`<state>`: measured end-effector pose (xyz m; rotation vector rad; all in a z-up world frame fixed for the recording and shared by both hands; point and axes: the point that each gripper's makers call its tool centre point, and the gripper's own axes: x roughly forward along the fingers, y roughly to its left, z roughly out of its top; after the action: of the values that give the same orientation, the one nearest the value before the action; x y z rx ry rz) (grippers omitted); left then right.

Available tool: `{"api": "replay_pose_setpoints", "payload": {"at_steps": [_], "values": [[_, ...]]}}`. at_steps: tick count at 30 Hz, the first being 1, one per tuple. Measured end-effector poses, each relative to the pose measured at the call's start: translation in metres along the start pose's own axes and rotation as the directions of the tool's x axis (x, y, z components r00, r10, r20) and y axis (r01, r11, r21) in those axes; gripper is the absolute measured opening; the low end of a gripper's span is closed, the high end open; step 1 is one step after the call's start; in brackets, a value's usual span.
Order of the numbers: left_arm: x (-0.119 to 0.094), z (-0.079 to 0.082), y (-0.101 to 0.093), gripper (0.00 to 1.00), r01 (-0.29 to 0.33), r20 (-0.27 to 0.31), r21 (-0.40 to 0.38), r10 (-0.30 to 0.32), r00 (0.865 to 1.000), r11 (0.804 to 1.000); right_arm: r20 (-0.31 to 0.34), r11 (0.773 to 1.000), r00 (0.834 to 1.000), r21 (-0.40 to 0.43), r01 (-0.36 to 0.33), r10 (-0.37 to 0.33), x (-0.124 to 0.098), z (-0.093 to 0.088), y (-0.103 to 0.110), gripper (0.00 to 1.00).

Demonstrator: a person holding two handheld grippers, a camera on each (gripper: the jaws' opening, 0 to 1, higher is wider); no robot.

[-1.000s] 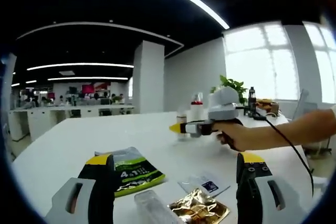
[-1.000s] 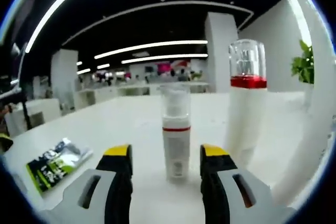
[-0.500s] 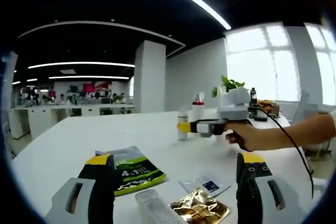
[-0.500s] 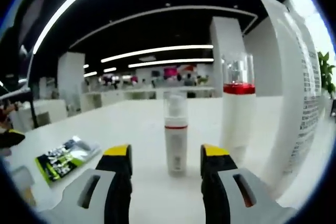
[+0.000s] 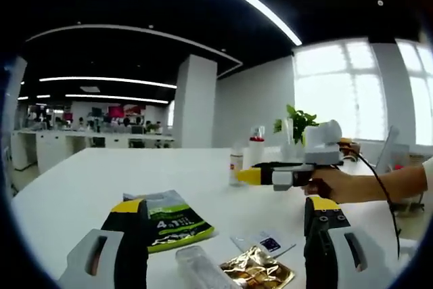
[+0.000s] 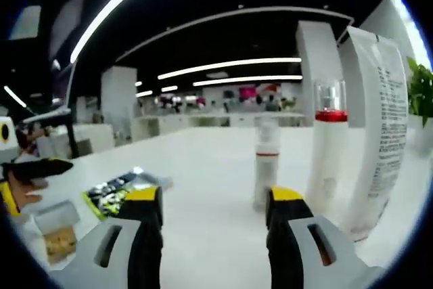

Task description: Arrange the skincare products in the storage area until every visible bottle or jar stands upright without overlapping.

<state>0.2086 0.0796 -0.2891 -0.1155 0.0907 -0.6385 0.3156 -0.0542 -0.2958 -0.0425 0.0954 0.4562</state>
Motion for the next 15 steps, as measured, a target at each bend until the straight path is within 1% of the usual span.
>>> {"api": "replay_pose_setpoints", "payload": {"at_steps": [1,3,4,5,6,7,10,11,13,15], "values": [[0.0,0.0,0.0,0.99,-0.001,0.001,0.0,0.001,1.0,1.0,0.009,1.0,1.0,-0.01,-0.015,0.015,-0.001,0.001,0.003,0.65],[-0.001,0.001,0.0,0.99,-0.003,0.004,-0.001,0.003,1.0,1.0,0.025,0.999,0.999,-0.029,-0.046,0.046,-0.003,0.003,0.01,0.72],[-0.001,0.001,0.0,0.99,-0.003,0.006,-0.002,0.003,1.0,1.0,0.048,0.998,0.997,-0.031,-0.057,0.058,-0.007,0.004,0.014,0.75],[-0.001,0.001,0.0,0.99,-0.004,0.007,-0.002,0.004,1.0,1.0,0.053,0.998,0.997,-0.027,-0.061,0.062,-0.008,0.004,0.015,0.78],[-0.002,0.0,0.0,0.99,-0.007,0.007,0.001,0.007,1.0,1.0,0.07,0.994,0.992,0.014,-0.109,0.108,-0.011,0.003,0.025,0.81],[-0.002,0.0,0.0,0.99,-0.007,0.005,0.002,0.007,1.0,1.0,0.071,0.993,0.991,0.02,-0.113,0.112,-0.012,0.002,0.026,0.85],[-0.002,-0.002,0.0,0.99,-0.011,0.001,0.007,0.011,1.0,1.0,0.074,0.993,0.99,0.018,-0.118,0.116,-0.013,0.001,0.029,1.0],[-0.003,-0.002,-0.001,0.99,-0.011,0.001,0.007,0.011,1.0,1.0,0.073,0.993,0.991,0.014,-0.117,0.116,-0.015,0.003,0.03,1.0],[-0.004,-0.001,-0.001,0.99,-0.007,0.003,-0.001,0.007,1.0,1.0,0.107,0.995,0.989,0.002,-0.102,0.101,-0.02,0.013,0.029,1.0],[-0.005,0.0,-0.002,0.99,-0.004,0.007,-0.011,0.004,1.0,1.0,0.121,0.995,0.987,0.0,-0.102,0.101,-0.024,0.017,0.03,1.0]]}}
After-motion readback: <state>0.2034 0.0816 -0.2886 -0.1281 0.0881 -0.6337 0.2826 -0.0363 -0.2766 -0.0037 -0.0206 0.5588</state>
